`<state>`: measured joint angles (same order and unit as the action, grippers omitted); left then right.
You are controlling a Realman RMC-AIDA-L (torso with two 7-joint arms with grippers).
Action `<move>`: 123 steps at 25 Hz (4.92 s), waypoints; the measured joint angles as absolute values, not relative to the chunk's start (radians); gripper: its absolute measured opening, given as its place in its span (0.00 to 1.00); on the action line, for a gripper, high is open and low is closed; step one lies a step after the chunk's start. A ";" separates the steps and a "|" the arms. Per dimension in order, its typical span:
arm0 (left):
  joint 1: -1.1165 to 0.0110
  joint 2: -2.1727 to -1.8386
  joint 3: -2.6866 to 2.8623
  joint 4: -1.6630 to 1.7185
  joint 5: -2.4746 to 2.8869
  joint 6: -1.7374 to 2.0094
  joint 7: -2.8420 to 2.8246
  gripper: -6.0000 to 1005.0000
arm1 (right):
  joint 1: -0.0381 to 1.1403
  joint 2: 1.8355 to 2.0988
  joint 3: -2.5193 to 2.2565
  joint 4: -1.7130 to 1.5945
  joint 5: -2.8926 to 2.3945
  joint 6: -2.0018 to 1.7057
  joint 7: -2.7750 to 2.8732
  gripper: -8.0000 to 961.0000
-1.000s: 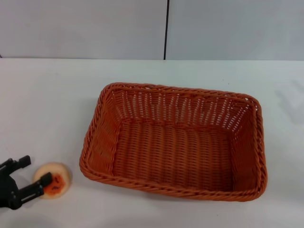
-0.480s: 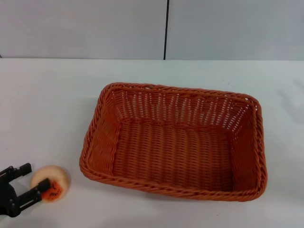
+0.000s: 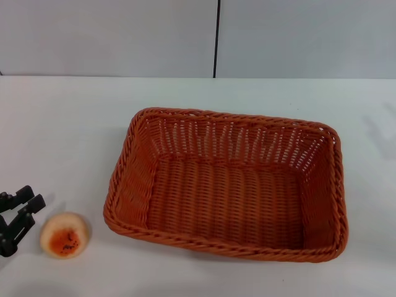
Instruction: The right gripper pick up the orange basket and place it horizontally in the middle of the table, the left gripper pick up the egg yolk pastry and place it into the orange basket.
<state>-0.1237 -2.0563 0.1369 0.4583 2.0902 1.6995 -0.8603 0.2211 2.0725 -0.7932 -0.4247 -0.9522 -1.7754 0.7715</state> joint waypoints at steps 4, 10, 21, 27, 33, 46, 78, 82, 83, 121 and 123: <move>-0.126 -2.055 0.144 0.463 2.098 1.709 -0.860 0.21 | 0.221 2.072 -0.793 -0.425 -0.952 -1.775 0.771 0.61; -0.105 -2.049 0.142 0.468 2.129 1.710 -0.876 0.09 | 0.212 2.072 -0.786 -0.425 -0.954 -1.776 0.771 0.61; -0.101 -2.055 0.147 0.464 2.149 1.692 -0.880 0.39 | 0.218 2.072 -0.786 -0.414 -0.958 -1.776 0.771 0.61; -0.113 -2.058 0.164 0.453 2.160 1.661 -0.873 0.56 | 0.220 2.072 -0.784 -0.410 -0.958 -1.776 0.772 0.61; -0.122 -2.059 0.199 0.448 2.160 1.629 -0.877 0.77 | 0.225 2.072 -0.784 -0.402 -0.959 -1.775 0.772 0.61; -0.126 -2.059 0.239 0.440 2.161 1.598 -0.867 0.67 | 0.248 2.072 -0.784 -0.389 -0.959 -1.754 0.772 0.61; -0.437 -2.068 0.192 0.287 2.028 1.750 -0.853 0.17 | 0.271 2.077 -0.786 -0.387 -0.952 -1.756 0.772 0.61; -0.460 -2.069 0.234 0.208 2.028 1.698 -0.810 0.15 | 0.271 2.077 -0.786 -0.387 -0.954 -1.756 0.772 0.61; -0.460 -2.070 0.240 0.195 2.028 1.689 -0.805 0.15 | 0.270 2.077 -0.785 -0.387 -0.954 -1.756 0.772 0.61; -0.076 -2.065 -0.407 0.195 1.879 1.701 -0.658 0.84 | 0.263 2.081 -0.328 0.004 -0.949 -1.794 0.391 0.61; -0.073 -2.066 -0.409 0.195 1.876 1.699 -0.666 0.84 | 0.270 2.082 -0.328 0.011 -0.950 -1.774 0.389 0.61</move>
<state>-0.0727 -2.0661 -0.4092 0.1949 1.8765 1.6994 -0.6657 0.2701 2.0817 -0.3281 0.0113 -0.9503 -1.7740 0.3891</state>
